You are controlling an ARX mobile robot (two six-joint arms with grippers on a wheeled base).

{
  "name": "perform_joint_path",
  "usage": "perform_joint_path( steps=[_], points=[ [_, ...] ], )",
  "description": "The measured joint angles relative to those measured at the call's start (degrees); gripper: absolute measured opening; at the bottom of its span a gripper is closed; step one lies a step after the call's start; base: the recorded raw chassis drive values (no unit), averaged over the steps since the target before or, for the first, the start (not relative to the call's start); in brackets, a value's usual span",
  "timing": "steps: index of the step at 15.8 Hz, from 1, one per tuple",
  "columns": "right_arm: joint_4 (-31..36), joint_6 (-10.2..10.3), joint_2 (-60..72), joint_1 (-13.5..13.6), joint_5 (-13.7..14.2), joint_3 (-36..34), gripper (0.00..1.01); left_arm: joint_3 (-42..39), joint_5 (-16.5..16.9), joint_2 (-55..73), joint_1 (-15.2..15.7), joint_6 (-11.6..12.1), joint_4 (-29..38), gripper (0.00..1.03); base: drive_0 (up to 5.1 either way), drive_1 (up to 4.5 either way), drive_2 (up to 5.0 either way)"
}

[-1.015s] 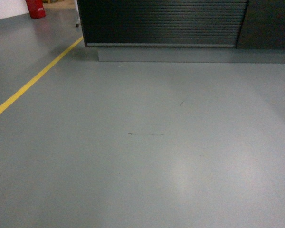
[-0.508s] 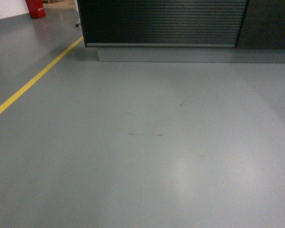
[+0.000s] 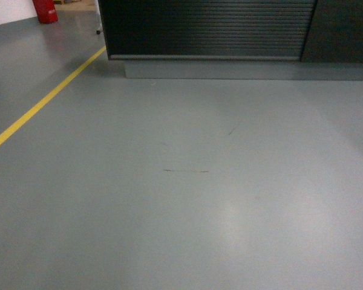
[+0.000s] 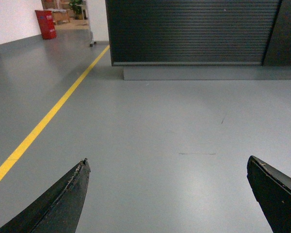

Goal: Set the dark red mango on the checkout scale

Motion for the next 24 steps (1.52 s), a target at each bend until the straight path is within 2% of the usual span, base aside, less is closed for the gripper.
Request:
perform_joint_path(
  steps=[14, 24],
  points=[
    [-0.2, 0.0, 0.0, 0.0, 0.0, 0.0, 0.98, 0.0, 0.0, 0.0, 0.0, 0.0, -0.1, 0.98, 0.0, 0.0, 0.0],
    [-0.1, 0.0, 0.0, 0.0, 0.0, 0.0, 0.98, 0.0, 0.0, 0.0, 0.0, 0.0, 0.0, 0.98, 0.0, 4.08, -4.1]
  ],
)
